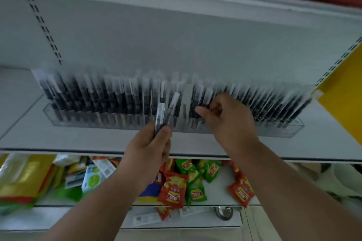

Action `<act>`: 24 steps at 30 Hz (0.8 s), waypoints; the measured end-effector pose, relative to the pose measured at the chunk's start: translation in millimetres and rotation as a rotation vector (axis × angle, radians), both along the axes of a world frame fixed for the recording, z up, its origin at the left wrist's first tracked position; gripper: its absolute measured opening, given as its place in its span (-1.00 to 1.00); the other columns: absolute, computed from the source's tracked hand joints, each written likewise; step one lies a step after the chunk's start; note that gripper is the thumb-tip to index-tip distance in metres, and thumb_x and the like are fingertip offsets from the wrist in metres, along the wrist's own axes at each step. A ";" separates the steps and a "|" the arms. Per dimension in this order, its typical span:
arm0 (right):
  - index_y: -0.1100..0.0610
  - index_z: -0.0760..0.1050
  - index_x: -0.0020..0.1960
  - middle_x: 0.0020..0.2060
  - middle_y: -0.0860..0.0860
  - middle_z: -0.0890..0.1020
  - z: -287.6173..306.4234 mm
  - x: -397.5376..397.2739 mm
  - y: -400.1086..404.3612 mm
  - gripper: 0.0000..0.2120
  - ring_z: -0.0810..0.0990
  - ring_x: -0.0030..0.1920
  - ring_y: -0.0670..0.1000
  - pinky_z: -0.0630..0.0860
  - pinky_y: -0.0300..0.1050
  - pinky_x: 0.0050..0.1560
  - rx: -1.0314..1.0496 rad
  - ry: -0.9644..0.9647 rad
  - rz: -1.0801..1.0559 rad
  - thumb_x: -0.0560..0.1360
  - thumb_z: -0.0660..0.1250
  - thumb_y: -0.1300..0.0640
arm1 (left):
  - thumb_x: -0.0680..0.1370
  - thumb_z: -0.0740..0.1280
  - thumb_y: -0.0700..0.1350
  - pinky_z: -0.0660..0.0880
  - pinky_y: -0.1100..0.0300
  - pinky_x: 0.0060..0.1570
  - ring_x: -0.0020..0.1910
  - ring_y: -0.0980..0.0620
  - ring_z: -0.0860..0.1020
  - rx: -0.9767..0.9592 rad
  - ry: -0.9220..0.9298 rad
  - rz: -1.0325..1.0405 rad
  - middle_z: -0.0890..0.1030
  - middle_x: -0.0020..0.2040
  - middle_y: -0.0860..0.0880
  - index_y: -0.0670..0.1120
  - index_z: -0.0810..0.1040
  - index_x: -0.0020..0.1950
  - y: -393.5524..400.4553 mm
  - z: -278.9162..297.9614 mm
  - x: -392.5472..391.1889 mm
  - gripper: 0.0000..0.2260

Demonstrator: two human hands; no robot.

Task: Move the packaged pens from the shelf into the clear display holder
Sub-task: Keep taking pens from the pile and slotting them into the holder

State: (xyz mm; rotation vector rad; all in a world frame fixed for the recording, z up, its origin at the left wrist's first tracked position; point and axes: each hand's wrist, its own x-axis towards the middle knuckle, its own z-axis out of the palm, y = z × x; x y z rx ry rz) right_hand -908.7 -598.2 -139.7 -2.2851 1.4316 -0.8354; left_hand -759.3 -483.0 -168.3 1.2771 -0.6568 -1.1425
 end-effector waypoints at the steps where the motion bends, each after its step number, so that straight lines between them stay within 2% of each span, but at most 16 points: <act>1: 0.08 0.42 -0.19 -0.37 -0.05 0.52 1.3 -1.7 3.6 -0.66 0.51 -0.33 -0.05 0.44 -0.13 -0.34 -0.008 -0.059 -0.009 0.49 0.37 -0.18 | 0.67 0.17 -0.19 0.21 0.30 -0.55 -0.48 0.11 0.19 0.003 0.004 -0.017 0.24 -0.39 0.00 -0.14 0.35 -0.16 -1.4 1.0 1.7 -0.80; 3: 0.06 0.46 -0.19 -0.38 -0.04 0.54 10.8 -3.1 13.3 -0.70 0.51 -0.36 -0.07 0.44 -0.18 -0.37 0.002 -0.153 0.004 0.50 0.35 -0.16 | 0.66 0.18 -0.18 0.22 0.30 -0.54 -0.48 0.11 0.20 0.004 -0.029 -0.070 0.25 -0.39 0.00 -0.14 0.35 -0.14 -7.1 3.9 3.0 -0.82; 5: 0.05 0.52 -0.18 -0.36 -0.01 0.58 21.0 -1.1 21.8 -0.77 0.52 -0.37 -0.09 0.42 -0.28 -0.39 0.096 -0.253 0.073 0.51 0.36 -0.10 | 0.66 0.18 -0.17 0.21 0.27 -0.51 -0.47 0.09 0.20 -0.013 -0.096 -0.157 0.26 -0.41 0.02 -0.13 0.35 -0.15 -13.5 6.1 -1.0 -0.81; 7: 0.04 0.55 -0.18 -0.38 0.01 0.61 27.9 0.3 27.3 -0.82 0.53 -0.43 -0.09 0.47 -0.24 -0.40 0.229 -0.299 0.130 0.53 0.36 -0.03 | 0.67 0.17 -0.16 0.21 0.25 -0.49 -0.48 0.08 0.19 -0.045 -0.157 -0.275 0.26 -0.43 0.04 -0.12 0.34 -0.19 -17.7 6.5 -8.8 -0.77; 9: 0.09 0.55 -0.20 -0.48 -0.02 0.57 28.5 -0.9 32.7 -0.82 0.50 -0.51 -0.13 0.42 -0.29 -0.44 0.333 -0.363 0.133 0.55 0.36 0.06 | 0.68 0.16 -0.15 0.22 0.25 -0.49 -0.48 0.07 0.20 -0.066 -0.208 -0.354 0.26 -0.44 0.03 -0.09 0.34 -0.21 -19.2 4.9 -13.9 -0.75; 11: 0.17 0.56 -0.17 -0.50 0.00 0.55 28.9 -4.6 36.7 -0.83 0.46 -0.53 -0.16 0.37 -0.34 -0.46 0.390 -0.456 0.092 0.57 0.34 0.13 | 0.67 0.16 -0.13 0.24 0.24 -0.48 -0.48 0.07 0.23 -0.079 -0.282 -0.394 0.29 -0.44 0.03 -0.10 0.38 -0.20 -20.6 2.3 -13.7 -0.76; 13: 0.23 0.56 -0.15 -0.48 0.05 0.55 30.3 -10.5 34.2 -0.81 0.47 -0.51 -0.11 0.37 -0.29 -0.44 0.359 -0.579 0.005 0.58 0.32 0.15 | 0.66 0.18 -0.09 0.24 0.22 -0.46 -0.49 0.07 0.25 -0.064 -0.322 -0.382 0.30 -0.46 0.05 -0.13 0.44 -0.15 -20.9 -0.3 -11.1 -0.78; 15: 0.20 0.54 -0.16 -0.47 0.02 0.54 33.6 -18.6 24.7 -0.81 0.51 -0.48 -0.06 0.43 -0.18 -0.39 0.202 -0.627 -0.090 0.59 0.30 0.13 | 0.66 0.18 -0.08 0.22 0.22 -0.46 -0.48 0.07 0.23 -0.003 -0.276 -0.319 0.29 -0.46 0.05 -0.15 0.43 -0.17 -19.1 -2.0 -7.3 -0.75; 17: 0.13 0.52 -0.15 -0.41 0.02 0.58 39.3 -24.9 13.9 -0.82 0.55 -0.41 0.01 0.50 -0.08 -0.31 0.006 -0.536 -0.137 0.60 0.27 0.11 | 0.67 0.18 -0.11 0.19 0.25 -0.49 -0.48 0.07 0.20 0.035 -0.205 -0.286 0.27 -0.45 0.04 -0.14 0.35 -0.23 -16.4 -0.1 -4.0 -0.73; 18: 0.11 0.50 -0.13 -0.36 0.03 0.59 42.0 -26.4 10.0 -0.84 0.56 -0.36 0.03 0.51 -0.10 -0.27 -0.069 -0.470 -0.132 0.60 0.26 0.10 | 0.67 0.17 -0.13 0.18 0.25 -0.50 -0.48 0.08 0.19 0.045 -0.186 -0.271 0.26 -0.46 0.03 -0.12 0.32 -0.24 -15.1 1.4 -2.4 -0.72; 20: 0.11 0.50 -0.08 -0.28 0.00 0.57 46.2 -26.3 3.5 -0.86 0.53 -0.29 -0.02 0.43 -0.29 -0.27 -0.175 -0.295 -0.112 0.61 0.25 0.08 | 0.66 0.18 -0.13 0.17 0.24 -0.50 -0.48 0.08 0.19 0.056 -0.162 -0.233 0.27 -0.46 0.04 -0.11 0.31 -0.24 -13.7 3.4 0.4 -0.72; 22: 0.11 0.50 -0.03 -0.22 -0.03 0.56 48.4 -22.1 -2.0 -0.85 0.49 -0.25 -0.07 0.33 -0.39 -0.30 -0.205 -0.135 -0.099 0.61 0.23 0.06 | 0.66 0.19 -0.11 0.17 0.21 -0.48 -0.47 0.08 0.20 0.060 -0.148 -0.203 0.28 -0.46 0.04 -0.09 0.33 -0.25 -12.4 2.8 1.8 -0.72; 24: 0.11 0.50 0.00 -0.19 -0.04 0.55 47.4 -17.7 -4.4 -0.84 0.47 -0.22 -0.07 0.32 -0.33 -0.29 -0.194 -0.050 -0.069 0.61 0.21 0.05 | 0.66 0.19 -0.11 0.17 0.19 -0.47 -0.47 0.07 0.20 0.064 -0.145 -0.190 0.29 -0.45 0.04 -0.09 0.34 -0.26 -10.4 2.2 1.8 -0.72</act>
